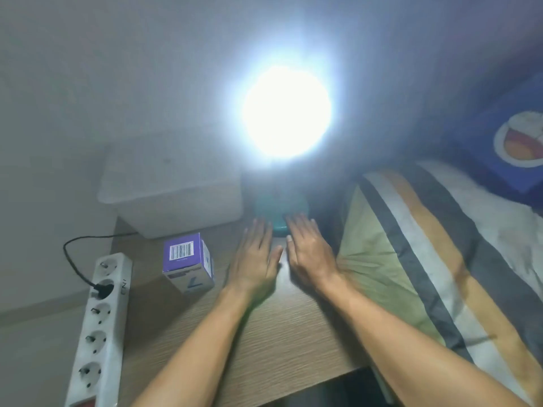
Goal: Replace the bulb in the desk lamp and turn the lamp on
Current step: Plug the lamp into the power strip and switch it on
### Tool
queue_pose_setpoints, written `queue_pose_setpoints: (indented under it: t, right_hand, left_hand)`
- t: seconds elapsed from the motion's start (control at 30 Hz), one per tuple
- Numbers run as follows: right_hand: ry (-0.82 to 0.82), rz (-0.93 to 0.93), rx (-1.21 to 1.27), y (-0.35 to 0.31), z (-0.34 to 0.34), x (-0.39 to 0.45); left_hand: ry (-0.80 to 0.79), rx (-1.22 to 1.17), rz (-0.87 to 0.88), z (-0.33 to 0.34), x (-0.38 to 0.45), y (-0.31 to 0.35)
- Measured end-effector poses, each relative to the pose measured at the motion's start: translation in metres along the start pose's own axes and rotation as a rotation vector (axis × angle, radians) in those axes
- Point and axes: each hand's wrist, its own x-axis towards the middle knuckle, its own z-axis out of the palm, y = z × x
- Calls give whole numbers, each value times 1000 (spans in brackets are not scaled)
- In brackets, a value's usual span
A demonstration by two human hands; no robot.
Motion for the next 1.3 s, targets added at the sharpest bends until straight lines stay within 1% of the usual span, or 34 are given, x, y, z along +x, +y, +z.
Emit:
queue_pose_setpoints:
  t: [0.17,0.83,1.3]
  right_hand:
    - [-2,0,-13,-1,0,0]
    - [14,-2,-1,-1,-1,0]
    - [18,4,-82,-3,-3,3]
  left_hand:
    - [10,10,5,1,0,1]
    - [-38,0,-29,-8,-1,9]
    - [-38,-3,-18,-10,0,10]
